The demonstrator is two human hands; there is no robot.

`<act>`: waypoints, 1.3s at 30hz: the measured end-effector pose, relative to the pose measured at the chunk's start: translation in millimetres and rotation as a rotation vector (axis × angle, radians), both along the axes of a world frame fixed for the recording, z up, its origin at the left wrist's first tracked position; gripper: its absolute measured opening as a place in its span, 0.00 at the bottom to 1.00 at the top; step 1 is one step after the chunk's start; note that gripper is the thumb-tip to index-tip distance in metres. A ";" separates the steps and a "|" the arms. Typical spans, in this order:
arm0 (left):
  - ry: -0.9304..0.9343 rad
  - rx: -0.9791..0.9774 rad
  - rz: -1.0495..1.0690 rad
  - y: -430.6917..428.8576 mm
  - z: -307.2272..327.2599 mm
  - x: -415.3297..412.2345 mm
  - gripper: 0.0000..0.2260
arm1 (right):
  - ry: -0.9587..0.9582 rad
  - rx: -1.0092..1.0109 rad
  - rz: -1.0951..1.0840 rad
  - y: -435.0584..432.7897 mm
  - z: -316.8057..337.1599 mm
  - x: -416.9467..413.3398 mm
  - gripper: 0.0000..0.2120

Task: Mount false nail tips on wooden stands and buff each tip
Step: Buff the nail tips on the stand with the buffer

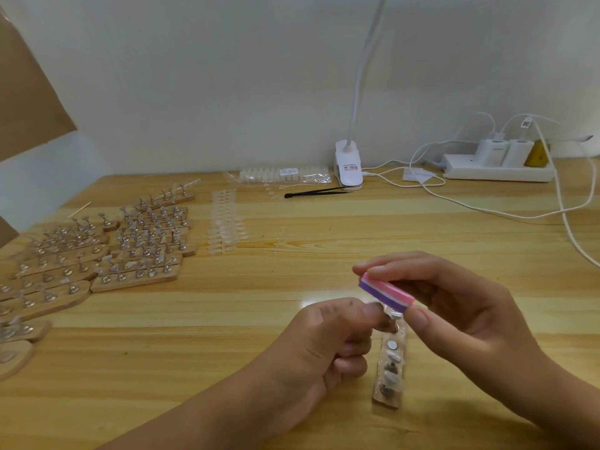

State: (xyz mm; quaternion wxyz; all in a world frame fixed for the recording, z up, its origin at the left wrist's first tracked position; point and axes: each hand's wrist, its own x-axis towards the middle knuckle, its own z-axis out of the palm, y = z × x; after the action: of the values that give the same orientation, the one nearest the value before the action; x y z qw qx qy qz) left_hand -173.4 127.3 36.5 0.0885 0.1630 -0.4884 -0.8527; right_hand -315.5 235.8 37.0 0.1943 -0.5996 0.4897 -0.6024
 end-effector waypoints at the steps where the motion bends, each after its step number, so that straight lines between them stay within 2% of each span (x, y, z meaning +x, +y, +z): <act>1: 0.005 -0.034 -0.023 1.9 -0.3 0.1 0.06 | -0.022 0.023 0.013 -1.3 -0.6 1.1 0.13; 3: 0.002 -0.050 -0.038 4.0 -0.7 -0.4 0.06 | -0.060 0.036 0.035 -1.6 -2.3 2.1 0.13; 7: -0.029 -0.001 0.020 1.1 -1.6 -1.1 0.16 | -0.064 -0.019 0.024 -0.1 -2.1 2.2 0.13; 12: -0.005 -0.008 0.044 -0.4 -1.7 -2.8 0.09 | -0.084 -0.013 -0.023 -3.1 -4.1 4.5 0.13; 15: 0.011 0.008 0.072 -4.0 -0.3 -3.0 0.09 | -0.003 -0.059 -0.045 -2.6 -4.8 6.4 0.13; 19: 0.026 -0.023 0.042 -2.3 -0.6 -2.3 0.08 | -0.077 -0.026 -0.059 -3.7 -5.0 5.8 0.12; 23: 0.020 -0.033 0.035 -2.1 1.0 -2.3 0.08 | 0.004 -0.069 -0.058 -0.6 -6.6 6.6 0.13; 26: 0.017 -0.031 0.038 -1.2 1.4 -2.2 0.08 | -0.034 -0.045 -0.067 -1.3 -7.1 5.2 0.12; 30: 0.030 -0.056 0.035 0.2 2.4 -1.6 0.08 | 0.028 -0.096 -0.077 -2.5 -8.1 6.9 0.13; 33: 0.024 -0.095 -0.003 2.0 3.0 -0.3 0.10 | -0.021 -0.051 -0.071 -1.4 -7.8 5.8 0.12; 36: 0.000 -0.076 0.028 1.3 3.8 -1.0 0.12 | 0.031 -0.107 -0.061 -0.1 -7.8 7.4 0.13; 39: -0.007 -0.083 0.036 1.9 3.4 -1.5 0.11 | 0.037 -0.073 -0.071 -1.2 -7.3 7.2 0.13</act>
State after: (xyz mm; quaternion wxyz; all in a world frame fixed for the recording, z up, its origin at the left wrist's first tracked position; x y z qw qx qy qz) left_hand -174.9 129.2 39.9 0.1090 0.1708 -0.5205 -0.8295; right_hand -308.2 234.6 29.6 0.1414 -0.5994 0.4919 -0.6154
